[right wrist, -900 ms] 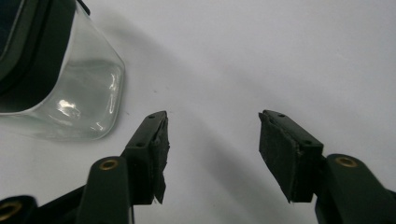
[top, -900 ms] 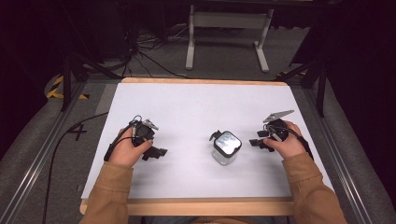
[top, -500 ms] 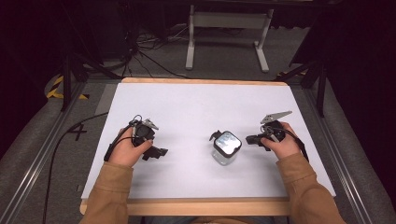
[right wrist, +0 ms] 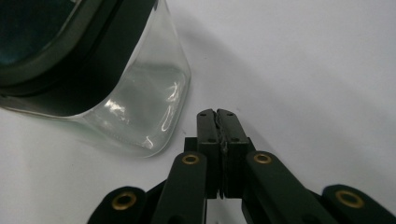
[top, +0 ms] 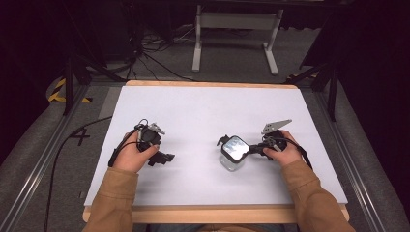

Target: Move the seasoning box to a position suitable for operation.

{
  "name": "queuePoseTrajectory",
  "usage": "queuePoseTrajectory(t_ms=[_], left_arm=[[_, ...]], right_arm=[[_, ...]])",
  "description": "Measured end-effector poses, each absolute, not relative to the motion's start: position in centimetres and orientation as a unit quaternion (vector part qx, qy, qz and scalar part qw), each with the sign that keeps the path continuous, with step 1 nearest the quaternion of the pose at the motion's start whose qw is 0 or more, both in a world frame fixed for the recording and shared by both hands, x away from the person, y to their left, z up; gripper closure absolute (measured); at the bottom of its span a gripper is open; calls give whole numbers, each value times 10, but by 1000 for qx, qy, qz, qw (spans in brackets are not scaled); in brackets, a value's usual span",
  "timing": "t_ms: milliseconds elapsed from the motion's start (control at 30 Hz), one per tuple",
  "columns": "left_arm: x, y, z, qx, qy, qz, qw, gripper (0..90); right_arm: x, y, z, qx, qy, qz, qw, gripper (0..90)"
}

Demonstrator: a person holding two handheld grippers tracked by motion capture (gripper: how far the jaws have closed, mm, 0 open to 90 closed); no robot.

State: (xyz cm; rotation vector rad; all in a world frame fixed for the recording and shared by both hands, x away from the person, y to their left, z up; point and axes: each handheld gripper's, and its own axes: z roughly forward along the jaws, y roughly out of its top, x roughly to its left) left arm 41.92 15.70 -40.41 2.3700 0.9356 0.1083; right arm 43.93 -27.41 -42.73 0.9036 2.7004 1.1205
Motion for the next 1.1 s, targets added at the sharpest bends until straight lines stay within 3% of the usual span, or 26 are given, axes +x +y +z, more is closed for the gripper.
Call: queuePoseTrajectory(t_ms=[1100], left_arm=[[423, 149, -402, 894, 337, 39, 294, 197]], right_arm=[[417, -247, -416, 237, 913, 331, 11, 897]])
